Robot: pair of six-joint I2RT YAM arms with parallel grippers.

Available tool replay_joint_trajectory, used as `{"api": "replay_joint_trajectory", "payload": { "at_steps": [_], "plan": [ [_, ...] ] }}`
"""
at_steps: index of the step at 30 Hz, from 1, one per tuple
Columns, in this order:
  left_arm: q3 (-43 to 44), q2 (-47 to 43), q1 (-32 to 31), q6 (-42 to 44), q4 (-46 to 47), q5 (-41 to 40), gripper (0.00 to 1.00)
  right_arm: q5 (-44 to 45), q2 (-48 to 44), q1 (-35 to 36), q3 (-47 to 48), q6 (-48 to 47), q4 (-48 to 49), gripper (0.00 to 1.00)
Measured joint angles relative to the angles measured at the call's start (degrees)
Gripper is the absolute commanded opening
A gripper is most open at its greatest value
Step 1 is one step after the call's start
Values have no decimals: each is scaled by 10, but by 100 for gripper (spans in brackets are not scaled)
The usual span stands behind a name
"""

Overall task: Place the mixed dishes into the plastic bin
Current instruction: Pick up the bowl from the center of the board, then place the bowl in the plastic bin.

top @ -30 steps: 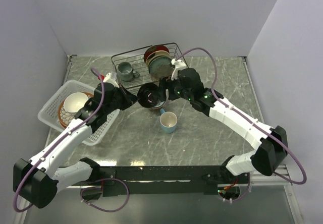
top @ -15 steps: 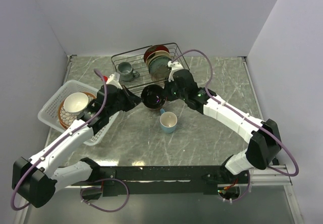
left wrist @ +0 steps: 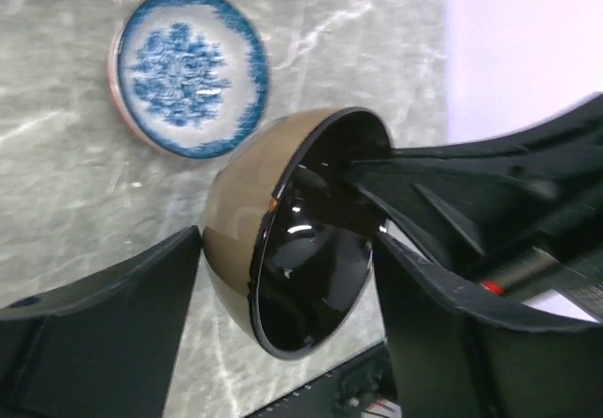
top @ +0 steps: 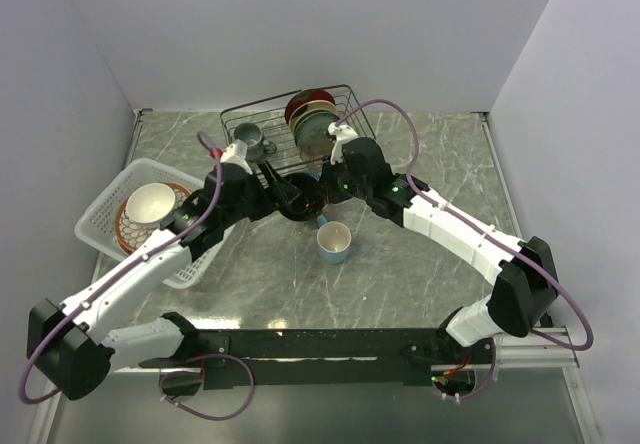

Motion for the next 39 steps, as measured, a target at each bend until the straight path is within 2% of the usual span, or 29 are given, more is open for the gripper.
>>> {"api": "replay_joint_trajectory", "payload": {
  "at_steps": [1, 2, 5, 7, 11, 13, 14, 15, 16, 18, 19, 21, 22, 23, 25, 29, 34, 39],
  "plan": [
    [9, 9, -8, 1, -11, -10, 71, 0, 0, 0, 0, 0, 0, 0],
    [23, 20, -17, 2, -29, -26, 57, 0, 0, 0, 0, 0, 0, 0],
    [50, 42, -35, 6, -72, -71, 35, 2, -1, 0, -1, 0, 1, 0],
    [75, 61, -49, 11, -113, -112, 29, 5, -3, -2, -2, -2, 0, 0],
    [114, 92, -74, 21, -163, -164, 1, 4, -7, -3, -9, -4, 5, 0],
    [131, 109, -84, 27, -188, -192, 1, 4, -11, -2, -9, -9, 9, 2],
    [138, 116, -86, 29, -198, -203, 1, 4, -13, 0, -10, -13, 11, 10],
    [143, 118, -88, 29, -204, -212, 1, 4, -14, 0, -10, -17, 12, 21],
    [147, 119, -90, 30, -210, -219, 1, -2, -17, 0, -14, -21, 18, 41],
    [150, 114, -94, 36, -222, -233, 1, -29, -26, -4, -19, -33, 26, 62],
    [150, 111, -94, 37, -226, -235, 1, -52, -34, -8, -19, -45, 25, 77],
    [150, 101, -90, 42, -239, -245, 1, -116, -54, -23, -19, -75, 23, 87],
    [149, 92, -85, 45, -244, -248, 1, -149, -64, -34, -19, -88, 22, 96],
    [148, 83, -80, 47, -246, -248, 1, -188, -72, -52, -16, -101, 18, 100],
    [141, 57, -62, 49, -245, -245, 1, -259, -90, -96, -14, -122, 17, 100],
    [108, -9, 18, 52, -240, -219, 1, -375, -133, -183, -42, -142, 35, 100],
    [86, -63, 129, 63, -250, -202, 1, -477, -203, -269, -152, -141, 84, 100],
    [85, -80, 247, 71, -266, -186, 1, -522, -229, -328, -222, -142, 104, 100]
  ]
}}
